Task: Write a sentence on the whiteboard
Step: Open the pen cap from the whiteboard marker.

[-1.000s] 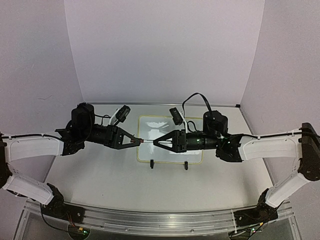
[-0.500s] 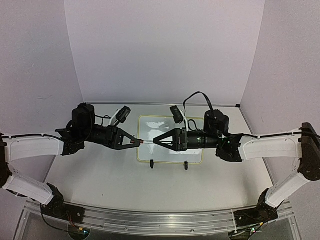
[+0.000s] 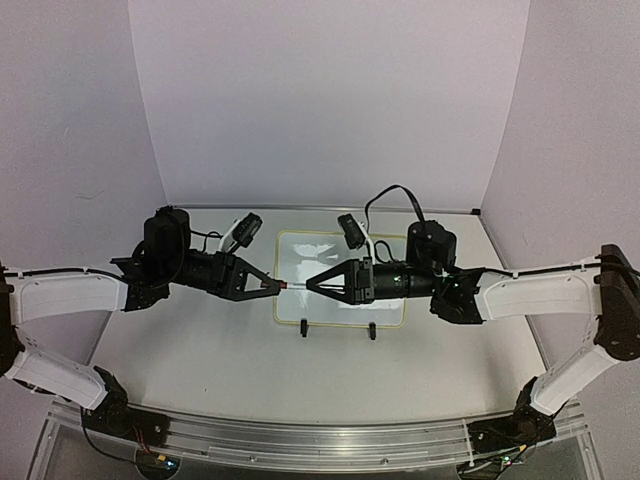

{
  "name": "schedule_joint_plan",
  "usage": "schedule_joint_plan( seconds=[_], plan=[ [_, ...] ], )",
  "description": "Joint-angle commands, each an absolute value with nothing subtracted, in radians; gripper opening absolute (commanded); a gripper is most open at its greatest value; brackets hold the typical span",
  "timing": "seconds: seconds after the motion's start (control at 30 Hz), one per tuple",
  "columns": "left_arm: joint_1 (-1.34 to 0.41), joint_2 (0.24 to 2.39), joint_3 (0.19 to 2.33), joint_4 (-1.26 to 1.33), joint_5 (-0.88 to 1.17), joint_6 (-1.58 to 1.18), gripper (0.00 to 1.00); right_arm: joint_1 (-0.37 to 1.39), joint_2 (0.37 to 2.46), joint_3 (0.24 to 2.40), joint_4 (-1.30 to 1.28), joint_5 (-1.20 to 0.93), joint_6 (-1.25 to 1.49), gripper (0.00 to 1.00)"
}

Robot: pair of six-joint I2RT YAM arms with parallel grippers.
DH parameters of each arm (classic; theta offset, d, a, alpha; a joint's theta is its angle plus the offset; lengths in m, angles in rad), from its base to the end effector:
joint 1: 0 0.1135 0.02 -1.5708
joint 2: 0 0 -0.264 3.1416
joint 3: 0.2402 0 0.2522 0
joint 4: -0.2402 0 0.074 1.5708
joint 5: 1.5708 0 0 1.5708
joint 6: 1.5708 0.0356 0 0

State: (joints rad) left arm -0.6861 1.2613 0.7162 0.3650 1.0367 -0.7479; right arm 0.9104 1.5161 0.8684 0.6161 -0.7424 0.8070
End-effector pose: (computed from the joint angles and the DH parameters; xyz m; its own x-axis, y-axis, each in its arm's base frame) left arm 0.1901 -0.1953 0.2727 -0.7665 0.1802 -0.6164 0.6225 -0.0274 -0.7821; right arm 0.1879 0.2811 0.2740 -0.7330 -0.0762 -0.6759 -0.6752 -0.0384 0.7366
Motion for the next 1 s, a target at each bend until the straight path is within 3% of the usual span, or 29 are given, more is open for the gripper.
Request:
schedule_joint_plan(
  seconds=[0.0,0.17,0.97],
  plan=[
    [-0.684,1.258,0.756,0.376,1.032,-0.729,0.0,0.921,1.528,0.899,0.678,-0.77,0.811,0.11],
    [-0.684,1.255,0.75,0.376,1.034,-0.727,0.0,0.921,1.518,0.898,0.688,-0.763,0.813,0.0],
    [-0.574,1.088,0.68,0.364,1.089,-0.705,0.0,0.825,1.219,0.726,0.61,-0.728,0.777,0.0]
  ],
)
